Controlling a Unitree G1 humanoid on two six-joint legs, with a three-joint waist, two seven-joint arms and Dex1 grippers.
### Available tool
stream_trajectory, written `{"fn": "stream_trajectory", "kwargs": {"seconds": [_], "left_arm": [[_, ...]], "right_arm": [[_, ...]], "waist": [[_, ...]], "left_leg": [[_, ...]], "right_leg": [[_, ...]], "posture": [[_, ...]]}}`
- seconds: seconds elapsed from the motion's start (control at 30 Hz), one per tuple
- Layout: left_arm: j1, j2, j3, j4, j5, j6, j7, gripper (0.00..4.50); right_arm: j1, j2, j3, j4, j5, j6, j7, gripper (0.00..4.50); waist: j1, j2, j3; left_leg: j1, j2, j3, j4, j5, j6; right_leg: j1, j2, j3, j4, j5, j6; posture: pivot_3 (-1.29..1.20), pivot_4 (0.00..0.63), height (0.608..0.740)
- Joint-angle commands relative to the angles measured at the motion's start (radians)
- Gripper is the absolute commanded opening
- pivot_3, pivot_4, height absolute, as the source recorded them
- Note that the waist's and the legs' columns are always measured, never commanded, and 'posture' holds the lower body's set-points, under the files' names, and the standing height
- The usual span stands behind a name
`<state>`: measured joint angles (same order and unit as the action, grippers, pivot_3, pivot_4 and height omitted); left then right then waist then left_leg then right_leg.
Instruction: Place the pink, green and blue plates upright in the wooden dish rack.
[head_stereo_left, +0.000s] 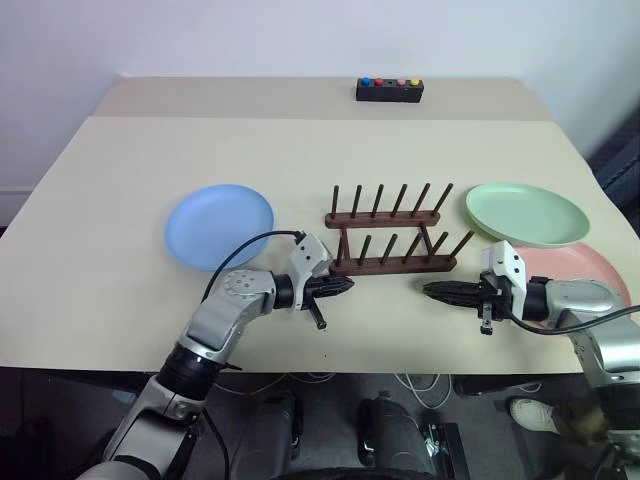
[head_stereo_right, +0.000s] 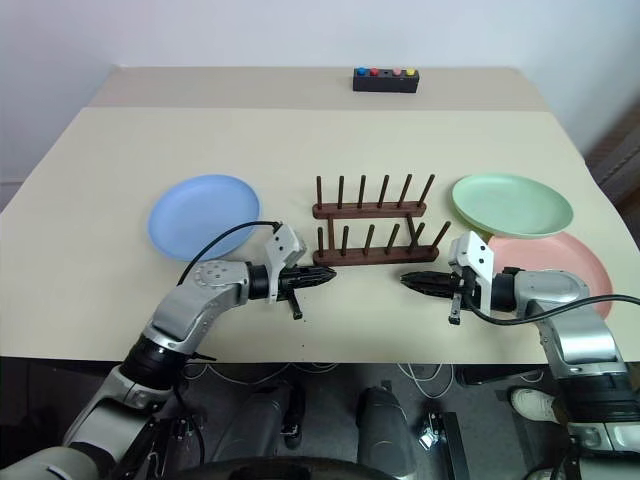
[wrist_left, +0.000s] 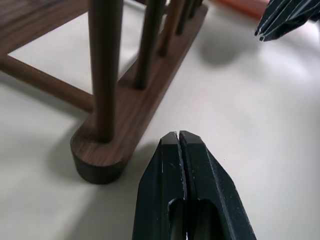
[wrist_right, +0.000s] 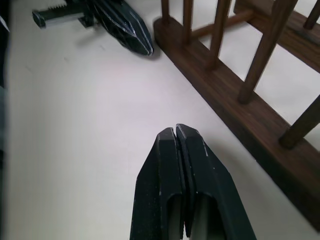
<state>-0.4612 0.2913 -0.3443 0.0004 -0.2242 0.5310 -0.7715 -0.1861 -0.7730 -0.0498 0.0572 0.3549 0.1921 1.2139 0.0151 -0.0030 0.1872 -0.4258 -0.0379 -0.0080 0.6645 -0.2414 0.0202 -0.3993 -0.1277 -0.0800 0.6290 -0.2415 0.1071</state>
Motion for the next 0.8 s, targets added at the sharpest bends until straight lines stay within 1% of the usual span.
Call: {"fn": "stream_trajectory", "kwargs": {"seconds": [0.03, 0.13, 0.33, 0.5, 0.67, 0.8], "left_arm": [[-0.036, -0.028, -0.022, 0.034, 0.059, -0.066, 0.034, 0.00], [-0.056, -0.048, -0.021, 0.094, 0.091, -0.098, 0.056, 0.00], [-0.102, -0.076, 0.002, 0.184, 0.105, -0.140, 0.058, 0.00], [-0.150, -0.059, 0.033, 0.274, 0.114, -0.192, 0.044, 0.00], [-0.243, -0.020, 0.071, 0.457, 0.137, -0.310, 0.019, 0.00], [-0.323, -0.022, 0.098, 0.600, 0.148, -0.386, 0.008, 0.00]], "right_arm": [[-0.037, 0.008, 0.029, 0.055, -0.072, -0.086, -0.026, 0.01], [-0.075, 0.026, 0.055, 0.118, -0.119, -0.145, -0.054, 0.01], [-0.186, 0.066, 0.090, 0.292, -0.225, -0.290, -0.131, 0.01], [-0.259, 0.098, 0.113, 0.405, -0.289, -0.399, -0.191, 0.01], [-0.341, 0.133, 0.120, 0.500, -0.312, -0.446, -0.226, 0.01], [-0.400, 0.156, 0.117, 0.581, -0.334, -0.499, -0.261, 0.01]], "waist": [[0.001, 0.000, 0.000], [0.000, 0.000, 0.000], [-0.002, 0.000, 0.000], [-0.004, 0.000, 0.000], [-0.005, 0.000, 0.000], [-0.005, 0.000, 0.000]], "left_leg": [[0.000, 0.000, 0.000, 0.000, 0.000, 0.000], [0.000, -0.001, 0.000, 0.000, 0.000, 0.000], [0.001, 0.000, 0.000, 0.000, 0.000, 0.000], [0.001, 0.000, 0.000, 0.001, 0.000, 0.000], [0.001, 0.000, 0.000, 0.001, 0.001, -0.001], [0.001, 0.000, 0.000, 0.001, 0.001, -0.001]], "right_leg": [[0.000, 0.000, 0.000, 0.000, 0.000, 0.000], [0.000, 0.000, 0.000, 0.000, 0.000, 0.000], [0.000, 0.000, 0.000, 0.001, 0.000, 0.000], [0.001, 0.001, 0.000, 0.002, 0.000, 0.000], [0.001, 0.001, 0.000, 0.002, 0.000, 0.000], [0.000, 0.002, 0.000, 0.002, 0.000, 0.000]], "posture": [[0.00, 0.150, 0.735], [0.00, 0.150, 0.735], [0.00, 0.150, 0.735], [0.00, 0.150, 0.735], [0.00, 0.150, 0.735], [0.00, 0.150, 0.735]]}}
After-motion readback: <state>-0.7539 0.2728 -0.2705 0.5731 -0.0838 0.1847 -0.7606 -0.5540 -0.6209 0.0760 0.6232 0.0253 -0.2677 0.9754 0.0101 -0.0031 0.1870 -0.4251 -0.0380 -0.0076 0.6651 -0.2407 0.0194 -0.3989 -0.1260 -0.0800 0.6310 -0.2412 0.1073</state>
